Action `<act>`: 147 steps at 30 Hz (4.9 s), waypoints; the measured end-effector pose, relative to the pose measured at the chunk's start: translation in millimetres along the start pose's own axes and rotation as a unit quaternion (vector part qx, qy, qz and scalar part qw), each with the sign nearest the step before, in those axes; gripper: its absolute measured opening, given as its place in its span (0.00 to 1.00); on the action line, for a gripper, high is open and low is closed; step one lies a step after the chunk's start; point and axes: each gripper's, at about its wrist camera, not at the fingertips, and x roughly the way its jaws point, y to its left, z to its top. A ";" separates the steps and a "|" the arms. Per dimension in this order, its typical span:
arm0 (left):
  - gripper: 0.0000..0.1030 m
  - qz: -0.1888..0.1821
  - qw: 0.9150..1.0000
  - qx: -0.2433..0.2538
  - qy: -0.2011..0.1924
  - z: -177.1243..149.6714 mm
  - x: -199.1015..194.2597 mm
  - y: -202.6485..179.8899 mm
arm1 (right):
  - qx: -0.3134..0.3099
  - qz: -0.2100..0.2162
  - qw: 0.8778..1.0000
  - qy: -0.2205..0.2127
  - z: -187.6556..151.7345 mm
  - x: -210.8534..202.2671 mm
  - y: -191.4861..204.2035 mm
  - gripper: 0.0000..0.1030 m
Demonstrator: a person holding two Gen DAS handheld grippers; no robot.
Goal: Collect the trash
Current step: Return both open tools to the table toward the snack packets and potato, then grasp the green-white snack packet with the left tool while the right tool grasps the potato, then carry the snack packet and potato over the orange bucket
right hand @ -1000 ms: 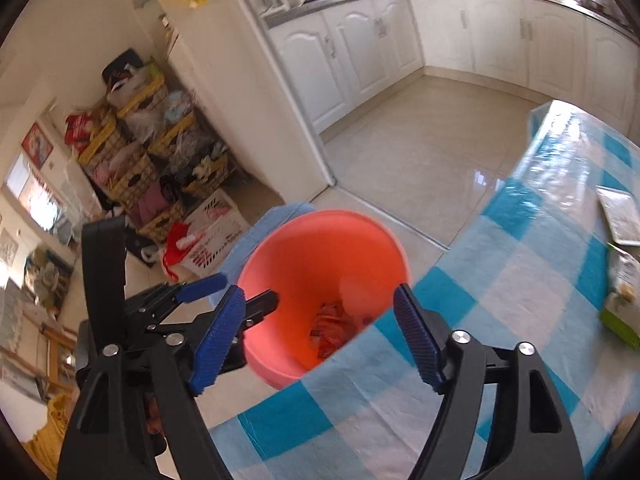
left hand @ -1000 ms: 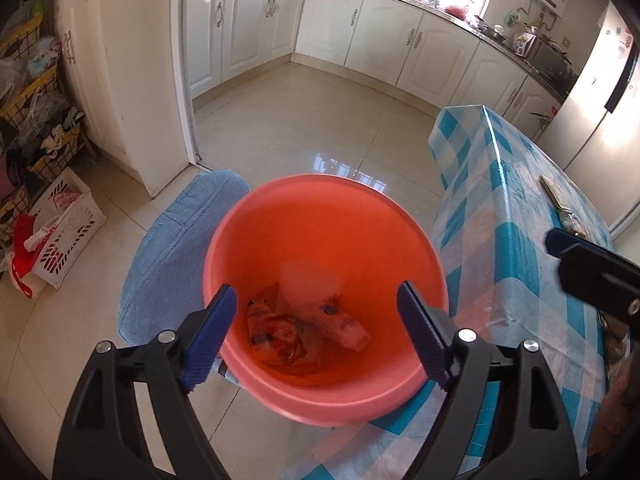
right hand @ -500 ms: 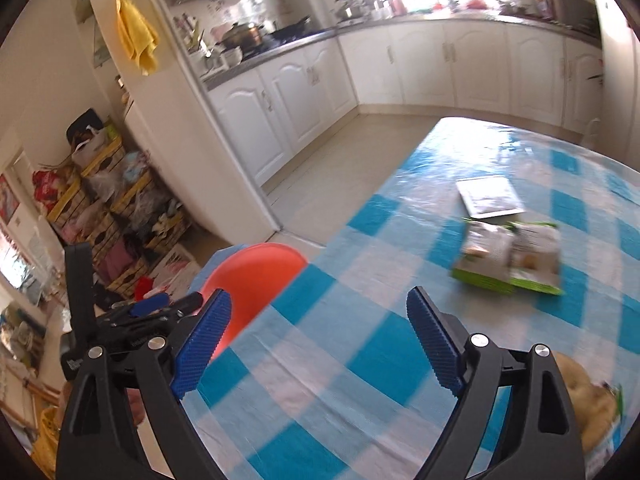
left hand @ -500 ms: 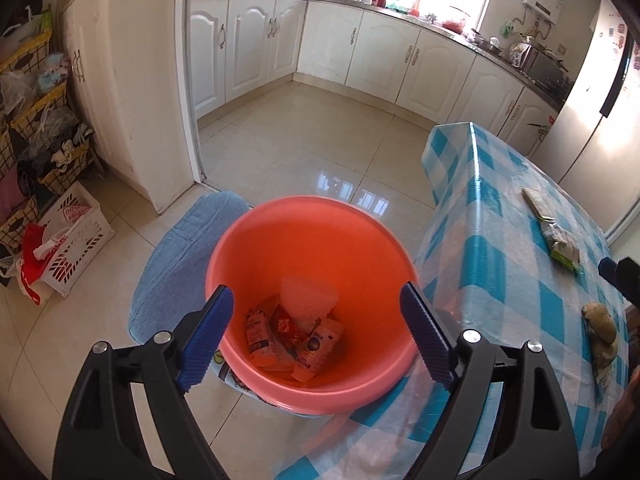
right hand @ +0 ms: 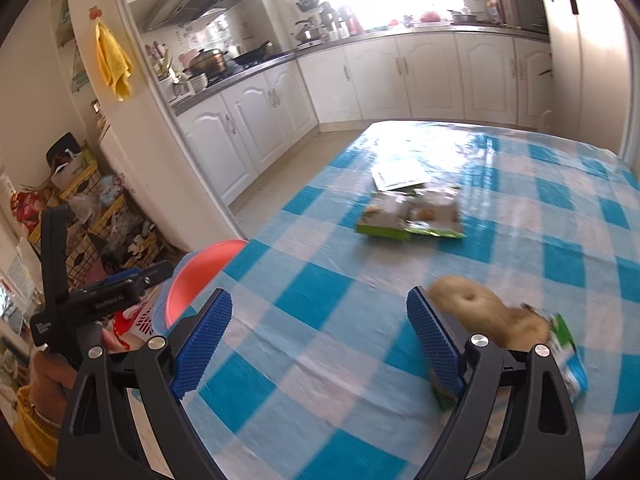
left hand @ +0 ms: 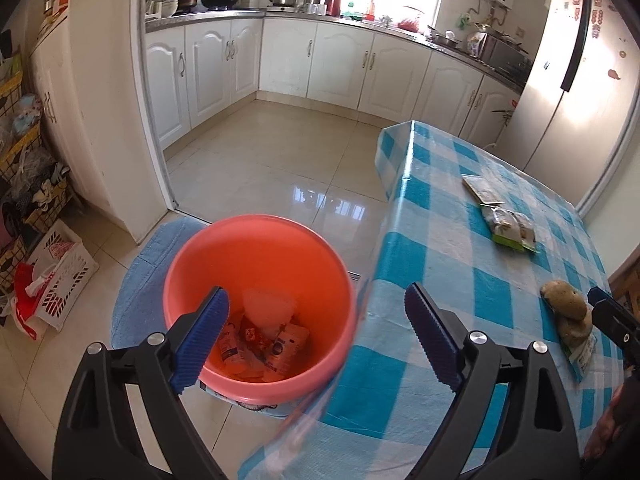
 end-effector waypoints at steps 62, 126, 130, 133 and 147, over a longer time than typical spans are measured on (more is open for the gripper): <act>0.61 -0.070 0.966 0.207 0.142 35.2 125.4 -275.5 | 0.116 -0.063 0.987 -0.095 -56.7 -93.8 -118.9 0.86; 0.38 -0.162 0.982 0.076 0.064 8.0 49.6 -137.2 | -0.126 -0.077 0.984 0.094 1.6 43.7 -71.1 0.58; 0.38 -0.163 0.982 0.070 0.064 6.6 48.1 -129.3 | -0.125 -0.083 0.984 0.092 0.9 43.2 -70.1 0.58; 0.38 -0.164 0.982 0.065 0.063 4.4 46.2 -123.7 | -0.111 -0.081 0.987 0.087 2.0 41.6 -72.4 0.57; 0.38 -0.155 0.986 0.034 0.048 3.3 32.5 -86.6 | -0.068 -0.069 0.994 0.052 20.5 24.2 -66.3 0.57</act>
